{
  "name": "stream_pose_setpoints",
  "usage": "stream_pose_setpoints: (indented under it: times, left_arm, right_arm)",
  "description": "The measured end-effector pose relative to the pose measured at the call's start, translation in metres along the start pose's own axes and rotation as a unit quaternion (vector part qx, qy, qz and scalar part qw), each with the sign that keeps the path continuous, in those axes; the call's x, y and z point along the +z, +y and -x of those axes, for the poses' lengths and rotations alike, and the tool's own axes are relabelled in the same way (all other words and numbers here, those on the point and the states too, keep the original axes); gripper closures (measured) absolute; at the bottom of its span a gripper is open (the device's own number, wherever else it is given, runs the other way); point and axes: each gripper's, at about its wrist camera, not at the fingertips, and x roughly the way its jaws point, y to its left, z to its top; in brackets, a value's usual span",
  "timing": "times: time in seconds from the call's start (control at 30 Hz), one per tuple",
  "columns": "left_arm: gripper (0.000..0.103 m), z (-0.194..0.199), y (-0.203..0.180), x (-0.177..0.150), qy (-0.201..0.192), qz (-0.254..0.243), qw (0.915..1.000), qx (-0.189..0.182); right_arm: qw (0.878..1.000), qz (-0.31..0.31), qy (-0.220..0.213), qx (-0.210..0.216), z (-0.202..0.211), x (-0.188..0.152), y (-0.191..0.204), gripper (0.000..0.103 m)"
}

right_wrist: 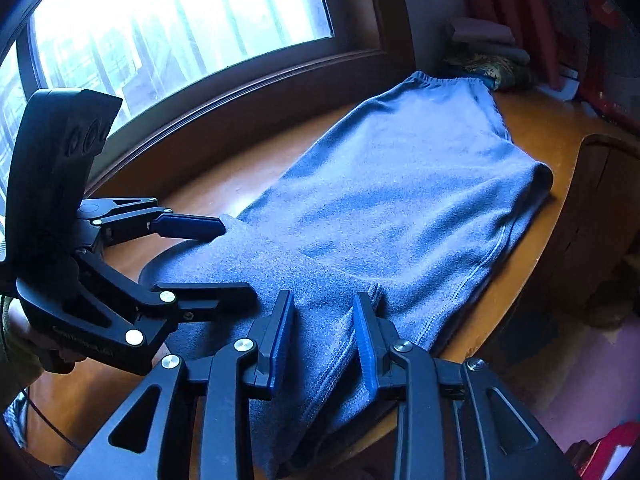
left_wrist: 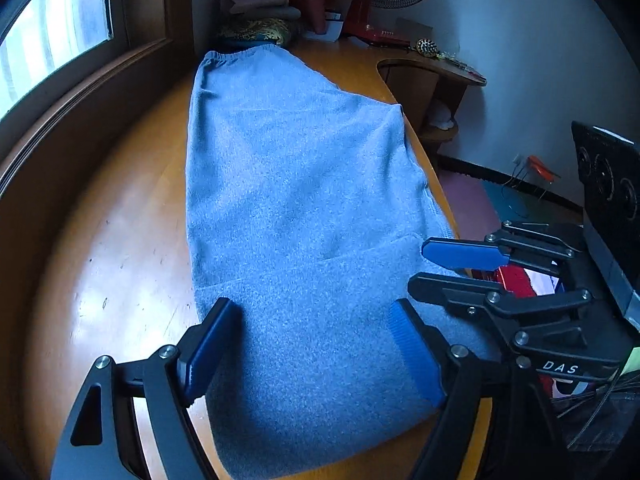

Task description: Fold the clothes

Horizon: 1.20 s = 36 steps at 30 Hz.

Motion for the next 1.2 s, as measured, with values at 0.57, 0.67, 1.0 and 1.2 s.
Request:
stream_pose_setpoints:
  times: [0.57,0.67,1.0,1.2]
  left_arm:
    - [0.014,0.043,0.015,-0.053,0.031,0.057,0.9960,0.061]
    - [0.014,0.031,0.008,-0.060,0.047,0.044,0.9953,0.072]
    - [0.014,0.013,-0.002,-0.058,0.041,0.016,0.9983,0.038]
    - [0.014,0.005,-0.003,-0.059,0.044,0.010,0.9984,0.034]
  right_arm:
    - [0.997,0.063,0.046,0.005,0.045,-0.046,0.023,0.037]
    - [0.995,0.084,0.044,-0.002,0.041,-0.049,0.033,0.037]
    - [0.994,0.099,0.045,-0.023,0.021,-0.050,0.044,0.037]
    - [0.992,0.107,0.055,-0.042,0.013,-0.054,0.045,0.049]
